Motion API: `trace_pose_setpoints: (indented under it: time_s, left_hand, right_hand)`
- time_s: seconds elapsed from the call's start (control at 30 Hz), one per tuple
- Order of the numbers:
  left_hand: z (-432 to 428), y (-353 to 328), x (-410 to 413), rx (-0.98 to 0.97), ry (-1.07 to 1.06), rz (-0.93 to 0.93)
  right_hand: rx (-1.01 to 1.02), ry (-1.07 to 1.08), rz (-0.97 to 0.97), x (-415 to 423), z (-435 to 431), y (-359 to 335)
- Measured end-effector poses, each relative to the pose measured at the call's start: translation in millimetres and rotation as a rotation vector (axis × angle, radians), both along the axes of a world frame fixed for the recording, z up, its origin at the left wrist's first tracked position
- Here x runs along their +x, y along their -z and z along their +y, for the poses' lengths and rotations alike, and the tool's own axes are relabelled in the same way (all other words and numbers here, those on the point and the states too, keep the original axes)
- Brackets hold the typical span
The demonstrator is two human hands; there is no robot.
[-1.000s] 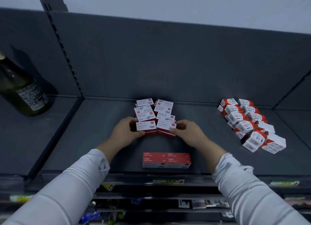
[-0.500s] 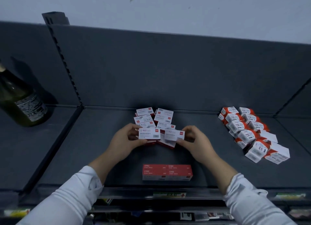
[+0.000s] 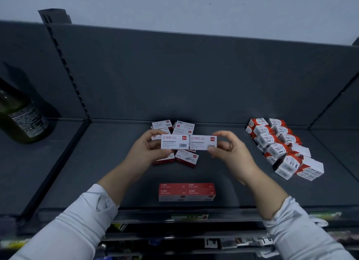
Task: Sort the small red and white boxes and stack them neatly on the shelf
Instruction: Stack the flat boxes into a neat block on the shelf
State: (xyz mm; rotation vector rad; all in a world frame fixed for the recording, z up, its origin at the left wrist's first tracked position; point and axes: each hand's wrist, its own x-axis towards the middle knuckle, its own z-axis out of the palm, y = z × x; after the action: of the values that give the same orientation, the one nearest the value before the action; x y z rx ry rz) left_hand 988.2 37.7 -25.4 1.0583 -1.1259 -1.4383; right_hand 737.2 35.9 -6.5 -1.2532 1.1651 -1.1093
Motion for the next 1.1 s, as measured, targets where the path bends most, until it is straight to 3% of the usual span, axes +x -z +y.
trace_pose_setpoints:
  time_s: [0.37, 1.1]
  left_hand:
    - [12, -13, -2, -0.025, -0.006, 0.057]
    - [30, -25, -1, -0.05, -0.029, -0.022]
  right_hand:
    - [-0.005, -0.017, -0.013, 1, 15, -9]
    - [-0.035, -0.034, -0.056, 5, 31, -13]
